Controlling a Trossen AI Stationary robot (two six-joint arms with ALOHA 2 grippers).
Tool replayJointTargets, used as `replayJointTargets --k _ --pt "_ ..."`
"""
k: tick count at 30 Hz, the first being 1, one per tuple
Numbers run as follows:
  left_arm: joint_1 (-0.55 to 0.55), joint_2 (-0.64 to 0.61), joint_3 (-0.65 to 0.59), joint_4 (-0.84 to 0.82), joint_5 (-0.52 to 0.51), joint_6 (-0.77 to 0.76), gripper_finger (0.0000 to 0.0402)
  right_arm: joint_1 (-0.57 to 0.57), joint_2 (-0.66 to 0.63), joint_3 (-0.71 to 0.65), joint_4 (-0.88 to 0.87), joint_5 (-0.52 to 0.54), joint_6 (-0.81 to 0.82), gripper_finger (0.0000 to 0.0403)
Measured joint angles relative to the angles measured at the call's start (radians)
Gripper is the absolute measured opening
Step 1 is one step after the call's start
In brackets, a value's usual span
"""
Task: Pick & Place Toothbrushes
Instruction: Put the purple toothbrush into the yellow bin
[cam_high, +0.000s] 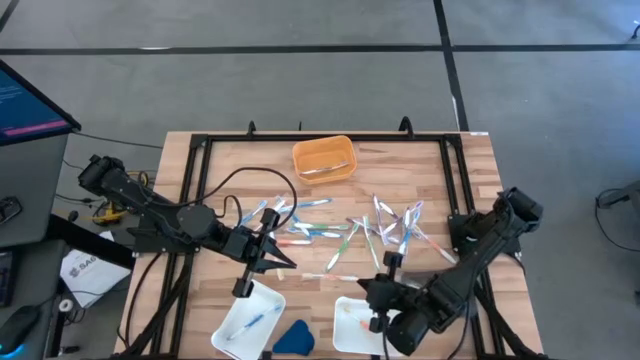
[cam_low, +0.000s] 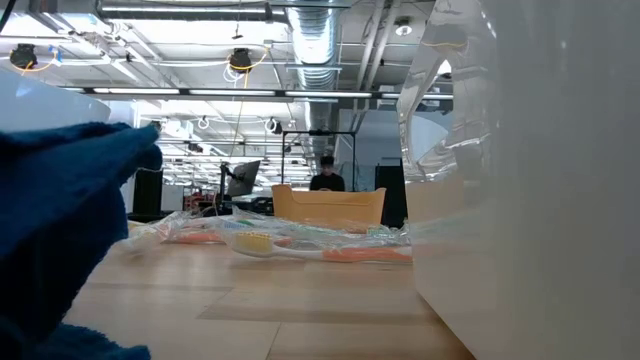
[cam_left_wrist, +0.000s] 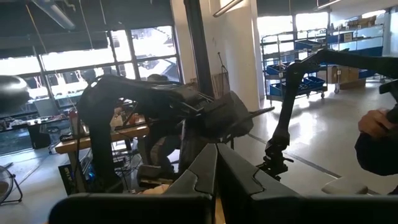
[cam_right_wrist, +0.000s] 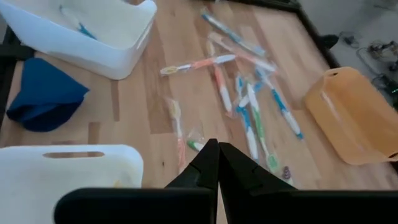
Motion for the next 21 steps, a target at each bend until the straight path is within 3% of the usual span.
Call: replayJointTargets --k 5,14,21 --pt "0.000 0.000 0.000 0.000 0.000 0.000 0.0005 -0.008 0.001 -0.001 0.072 -0.058 -0.074 0.0000" --pt "0.000 0.000 0.000 0.000 0.000 0.000 0.0005 -0.016 -0.003 -0.099 0.391 -0.243 -0.309 0.0000" --pt "0.000 0.000 0.000 0.000 0.000 0.000 0.0005 -0.048 -0.003 -0.155 0.402 -0.268 -0.322 0.0000"
